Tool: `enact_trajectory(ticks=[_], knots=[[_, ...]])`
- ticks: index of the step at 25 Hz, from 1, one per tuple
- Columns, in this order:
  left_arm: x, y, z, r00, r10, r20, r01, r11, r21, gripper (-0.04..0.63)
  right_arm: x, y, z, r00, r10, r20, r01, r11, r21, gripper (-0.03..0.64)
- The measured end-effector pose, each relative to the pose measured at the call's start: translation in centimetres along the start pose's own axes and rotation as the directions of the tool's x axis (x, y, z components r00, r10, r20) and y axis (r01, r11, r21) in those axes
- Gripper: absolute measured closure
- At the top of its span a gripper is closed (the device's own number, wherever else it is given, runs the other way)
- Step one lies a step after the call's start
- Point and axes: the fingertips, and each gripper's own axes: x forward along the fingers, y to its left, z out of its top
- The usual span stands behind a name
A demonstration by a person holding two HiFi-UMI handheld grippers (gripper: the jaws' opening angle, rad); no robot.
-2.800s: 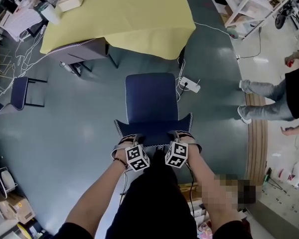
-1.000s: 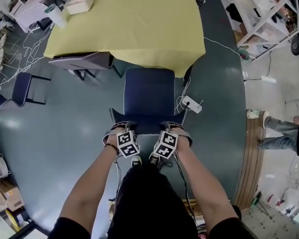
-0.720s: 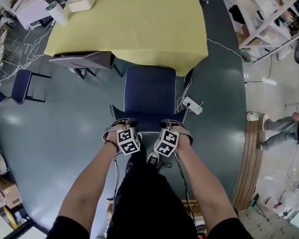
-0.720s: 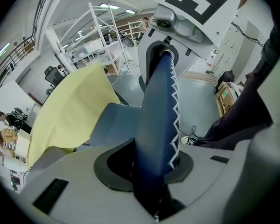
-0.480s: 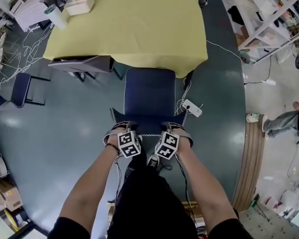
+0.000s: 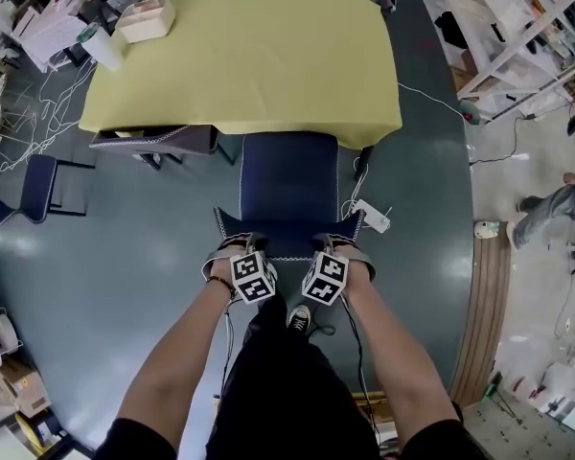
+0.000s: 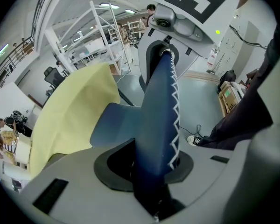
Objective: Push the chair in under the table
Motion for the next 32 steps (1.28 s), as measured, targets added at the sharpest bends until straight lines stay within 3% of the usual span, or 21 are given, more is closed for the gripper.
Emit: enact_trajectory(ticks=[32], knots=[[3.8,15.1,2.1,1.000,0.010,0.009,-0.010,0.999,0.031,0.485,3.8,-14.7,3.7,1.000,-0.012,-0.024,0.013,1.000,0.027,0.502]])
